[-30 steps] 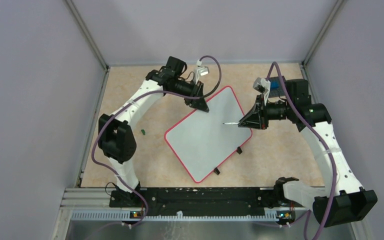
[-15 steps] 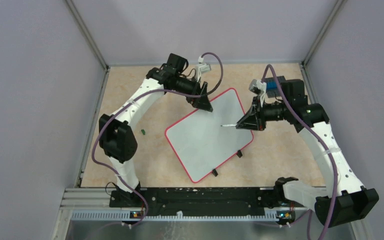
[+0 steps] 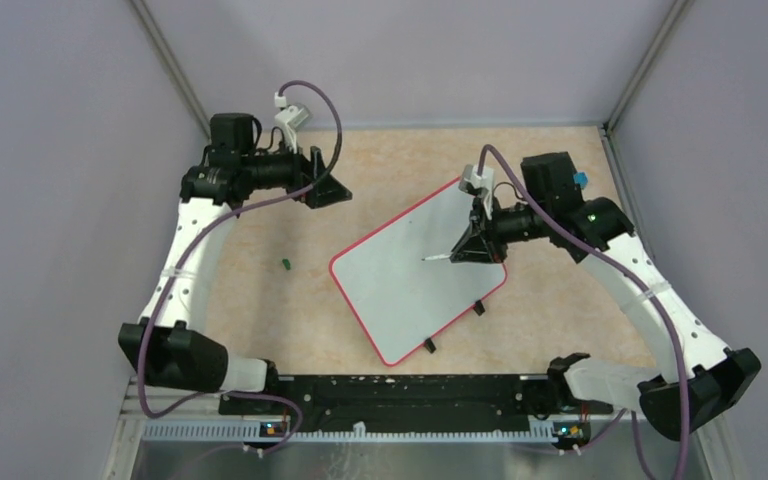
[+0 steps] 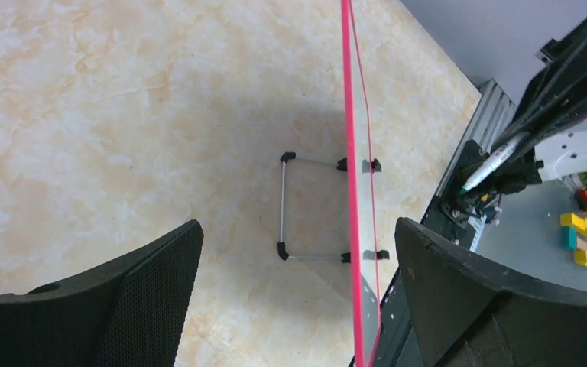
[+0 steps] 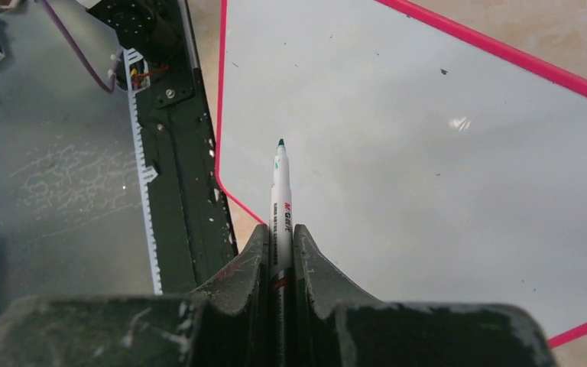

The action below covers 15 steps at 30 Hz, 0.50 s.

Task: Write a sentence on the whiteboard
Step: Hold the whiteboard at the center of the board.

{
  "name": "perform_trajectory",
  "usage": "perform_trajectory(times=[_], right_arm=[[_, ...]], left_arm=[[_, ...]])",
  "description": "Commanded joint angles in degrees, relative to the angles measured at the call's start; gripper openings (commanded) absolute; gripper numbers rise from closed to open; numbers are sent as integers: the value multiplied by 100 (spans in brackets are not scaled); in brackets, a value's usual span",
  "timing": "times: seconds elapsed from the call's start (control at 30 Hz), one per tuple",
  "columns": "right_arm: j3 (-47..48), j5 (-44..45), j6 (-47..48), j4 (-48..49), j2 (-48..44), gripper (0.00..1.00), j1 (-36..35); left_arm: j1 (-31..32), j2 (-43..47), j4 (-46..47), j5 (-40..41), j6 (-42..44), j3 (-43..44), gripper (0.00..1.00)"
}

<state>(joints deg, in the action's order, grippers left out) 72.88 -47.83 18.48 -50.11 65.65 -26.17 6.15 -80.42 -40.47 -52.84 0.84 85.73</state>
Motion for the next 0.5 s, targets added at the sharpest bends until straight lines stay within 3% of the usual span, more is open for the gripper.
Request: perform_trajectory(times=[0.0,0.3,0.47], right_arm=[[483,456,74,218,265,0,-473],[789,1187,146,562,707,0,-1445],[820,1032,250,552,833,0,-1505]], left_arm=[[-15,267,-664,-110,691,-225,99],[-158,440,-1278,-952,1378,-904,99],[-135,287,-1392,-967,1565,-1029,90]])
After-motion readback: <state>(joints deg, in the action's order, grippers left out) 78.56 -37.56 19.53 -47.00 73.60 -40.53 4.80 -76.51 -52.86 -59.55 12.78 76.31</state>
